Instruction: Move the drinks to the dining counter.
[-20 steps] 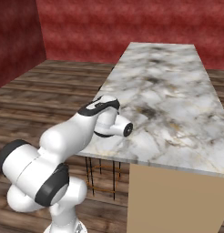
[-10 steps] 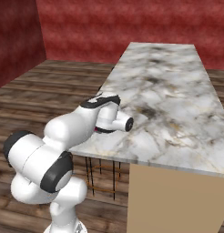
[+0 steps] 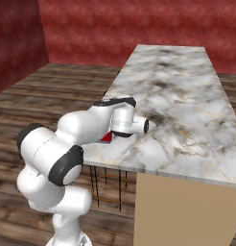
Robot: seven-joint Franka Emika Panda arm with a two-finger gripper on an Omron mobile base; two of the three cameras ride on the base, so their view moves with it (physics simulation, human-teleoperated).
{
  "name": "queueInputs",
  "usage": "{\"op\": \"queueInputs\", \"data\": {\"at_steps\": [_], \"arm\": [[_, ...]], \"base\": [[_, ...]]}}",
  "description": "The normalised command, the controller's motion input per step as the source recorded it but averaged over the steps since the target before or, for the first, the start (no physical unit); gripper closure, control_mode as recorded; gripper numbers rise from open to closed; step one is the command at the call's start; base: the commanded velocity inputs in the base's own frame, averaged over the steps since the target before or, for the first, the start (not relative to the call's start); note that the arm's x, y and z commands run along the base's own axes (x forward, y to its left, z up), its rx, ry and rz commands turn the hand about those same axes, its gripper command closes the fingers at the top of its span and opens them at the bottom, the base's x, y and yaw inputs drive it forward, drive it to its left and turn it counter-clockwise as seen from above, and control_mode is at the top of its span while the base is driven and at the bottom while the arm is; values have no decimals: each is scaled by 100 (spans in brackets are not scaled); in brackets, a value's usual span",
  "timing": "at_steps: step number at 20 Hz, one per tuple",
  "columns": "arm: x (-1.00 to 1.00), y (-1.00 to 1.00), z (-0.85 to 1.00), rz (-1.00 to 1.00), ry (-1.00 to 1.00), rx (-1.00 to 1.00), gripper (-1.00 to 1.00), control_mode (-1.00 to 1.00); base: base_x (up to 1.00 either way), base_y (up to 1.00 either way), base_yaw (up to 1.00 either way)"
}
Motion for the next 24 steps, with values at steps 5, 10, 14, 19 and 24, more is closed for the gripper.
{"op": "queueInputs", "data": {"at_steps": [5,10,14,19,24], "arm": [[0,0,-10,14,0,0,100,-100],[0,0,-31,6,-2,0,100,-100],[0,3,-39,3,0,0,100,-100],[9,0,-10,1,-2,2,100,-100],[20,0,-1,0,-3,4,100,-100]], "base": [[0,0,0],[0,0,0],[0,0,0],[0,0,0],[0,0,0]]}}
